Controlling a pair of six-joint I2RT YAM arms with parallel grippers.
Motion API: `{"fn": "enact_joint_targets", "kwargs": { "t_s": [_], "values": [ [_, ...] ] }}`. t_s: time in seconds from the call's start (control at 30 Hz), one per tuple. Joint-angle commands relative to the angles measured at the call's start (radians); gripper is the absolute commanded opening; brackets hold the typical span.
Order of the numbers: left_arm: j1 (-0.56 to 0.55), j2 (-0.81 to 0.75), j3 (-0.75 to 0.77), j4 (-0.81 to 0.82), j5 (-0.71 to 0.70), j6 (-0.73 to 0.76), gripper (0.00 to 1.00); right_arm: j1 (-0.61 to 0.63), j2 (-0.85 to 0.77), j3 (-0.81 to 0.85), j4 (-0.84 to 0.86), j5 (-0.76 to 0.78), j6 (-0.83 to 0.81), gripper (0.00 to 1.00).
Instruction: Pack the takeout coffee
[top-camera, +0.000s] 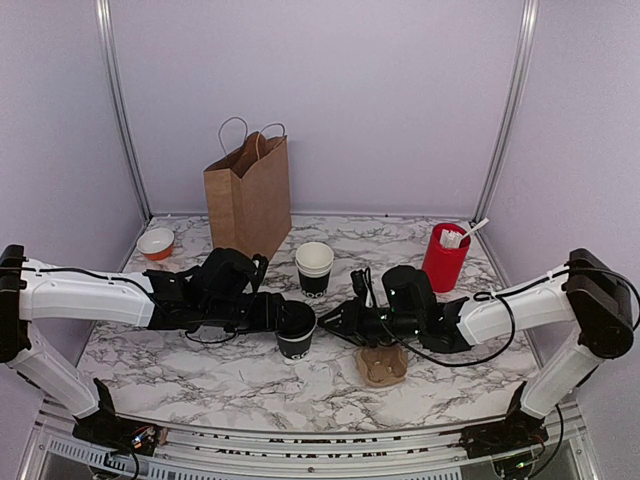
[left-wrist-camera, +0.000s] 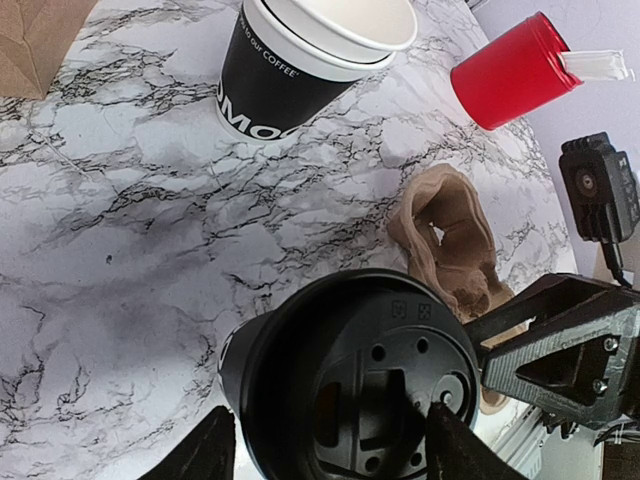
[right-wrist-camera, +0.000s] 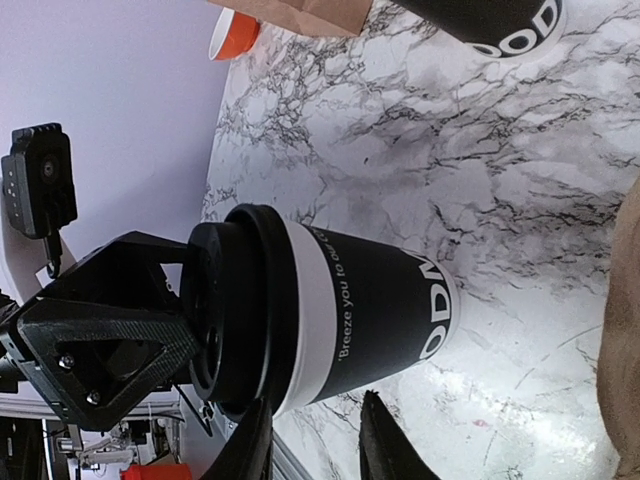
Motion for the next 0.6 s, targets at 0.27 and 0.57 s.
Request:
{"fn": "enact_joint_targets", "kwargs": {
  "t_s": [0.27,0.57],
  "values": [
    [-0.006,-0.014,-0.021,0.016,-0.011,-0.009,0.65,0.013,0.041,0.001,0.112,0.014,0.046,0.29],
    [-0.006,-0.012,-0.020,0.019,-0.010,-0.010,0.65,0.026,0.040,0.004,0.112,0.029,0.042,0.29]
  ]
}}
